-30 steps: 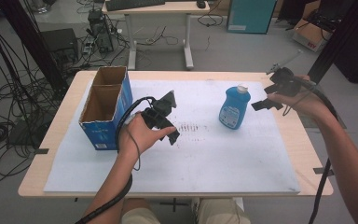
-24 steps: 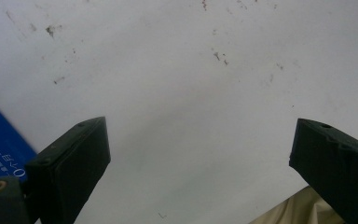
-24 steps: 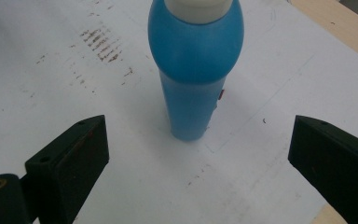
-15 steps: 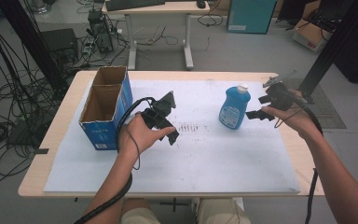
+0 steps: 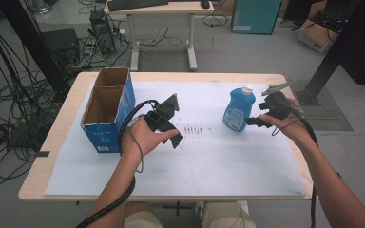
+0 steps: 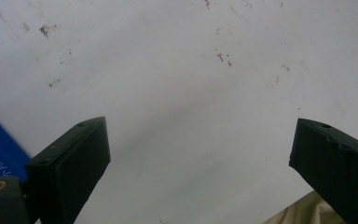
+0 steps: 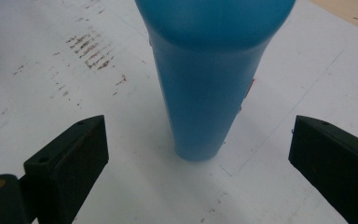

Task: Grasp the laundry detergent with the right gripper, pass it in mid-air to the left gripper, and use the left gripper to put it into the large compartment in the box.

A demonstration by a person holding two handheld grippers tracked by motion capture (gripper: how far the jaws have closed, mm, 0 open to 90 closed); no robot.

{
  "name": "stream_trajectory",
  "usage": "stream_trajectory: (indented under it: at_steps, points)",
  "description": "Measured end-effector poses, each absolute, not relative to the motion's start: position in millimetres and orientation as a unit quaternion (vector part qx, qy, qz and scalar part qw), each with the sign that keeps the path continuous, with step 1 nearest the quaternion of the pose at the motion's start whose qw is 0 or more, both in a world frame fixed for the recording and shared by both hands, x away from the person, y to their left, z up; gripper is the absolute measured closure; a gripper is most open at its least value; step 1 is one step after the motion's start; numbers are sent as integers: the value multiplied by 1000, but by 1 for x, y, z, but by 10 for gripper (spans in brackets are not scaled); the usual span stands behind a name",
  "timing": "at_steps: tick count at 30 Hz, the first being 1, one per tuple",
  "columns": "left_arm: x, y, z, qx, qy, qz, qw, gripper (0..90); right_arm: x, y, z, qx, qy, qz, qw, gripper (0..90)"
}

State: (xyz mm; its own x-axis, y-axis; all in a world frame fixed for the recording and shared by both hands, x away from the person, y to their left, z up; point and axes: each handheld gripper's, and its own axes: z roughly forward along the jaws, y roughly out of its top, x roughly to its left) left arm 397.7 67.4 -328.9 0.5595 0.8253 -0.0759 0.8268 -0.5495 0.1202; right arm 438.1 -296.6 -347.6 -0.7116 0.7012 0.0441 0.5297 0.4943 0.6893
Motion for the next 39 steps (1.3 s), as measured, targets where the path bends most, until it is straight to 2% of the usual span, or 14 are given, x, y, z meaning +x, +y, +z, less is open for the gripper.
stream_trajectory:
  at_steps: [39]
  points:
    - [400, 69, -333, 881, 468, -9, 73, 52, 445, -277, -384, 362, 820, 409, 173, 39]
